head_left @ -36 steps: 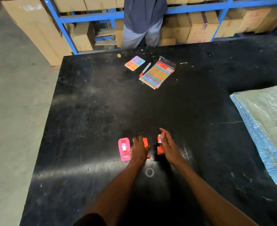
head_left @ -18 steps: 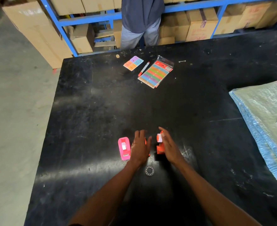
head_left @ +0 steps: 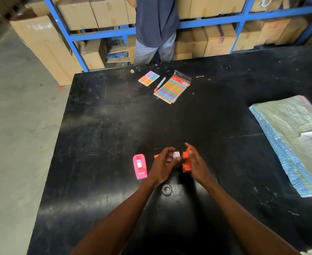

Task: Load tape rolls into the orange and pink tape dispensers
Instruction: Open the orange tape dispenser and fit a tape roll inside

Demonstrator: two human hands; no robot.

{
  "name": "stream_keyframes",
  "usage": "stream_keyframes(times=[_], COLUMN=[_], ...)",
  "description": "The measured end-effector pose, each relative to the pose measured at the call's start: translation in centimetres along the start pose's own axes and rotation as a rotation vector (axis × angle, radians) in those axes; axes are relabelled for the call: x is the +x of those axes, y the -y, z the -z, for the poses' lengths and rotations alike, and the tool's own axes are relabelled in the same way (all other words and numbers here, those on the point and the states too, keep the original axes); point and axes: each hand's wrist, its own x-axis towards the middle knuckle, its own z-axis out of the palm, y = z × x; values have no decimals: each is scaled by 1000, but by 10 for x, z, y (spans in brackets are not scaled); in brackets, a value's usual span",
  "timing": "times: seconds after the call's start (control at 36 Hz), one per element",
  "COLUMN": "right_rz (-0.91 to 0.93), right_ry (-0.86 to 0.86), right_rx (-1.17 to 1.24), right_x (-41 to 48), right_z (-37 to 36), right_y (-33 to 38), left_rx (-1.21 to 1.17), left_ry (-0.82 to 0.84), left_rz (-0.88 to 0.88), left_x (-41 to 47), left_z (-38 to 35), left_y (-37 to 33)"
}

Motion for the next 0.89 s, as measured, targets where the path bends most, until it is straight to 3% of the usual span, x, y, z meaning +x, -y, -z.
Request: stream_keyframes(times=[0.11,0.33,0.53,0.72,0.89], right_rz=[-29,-33,-20,-44,-64], right_ry=[-60,-57,-27,12,49], right_rx=[0,16,-10,-17,-22], right_x=[-7,-13,-16,-18,-21], right_z=[12,14,18,17,10], right_y=[1,0,-1,-2,-1], left_rx=[120,592,884,947,861], left_ry=[-35,189,183,264,152], left_rz=[79,28,-33,-8,13], left_x=[-13,-34,-38,-40,-51], left_z=[-8,-46,-65,-69,-52], left_y=[15,43,55,60,62])
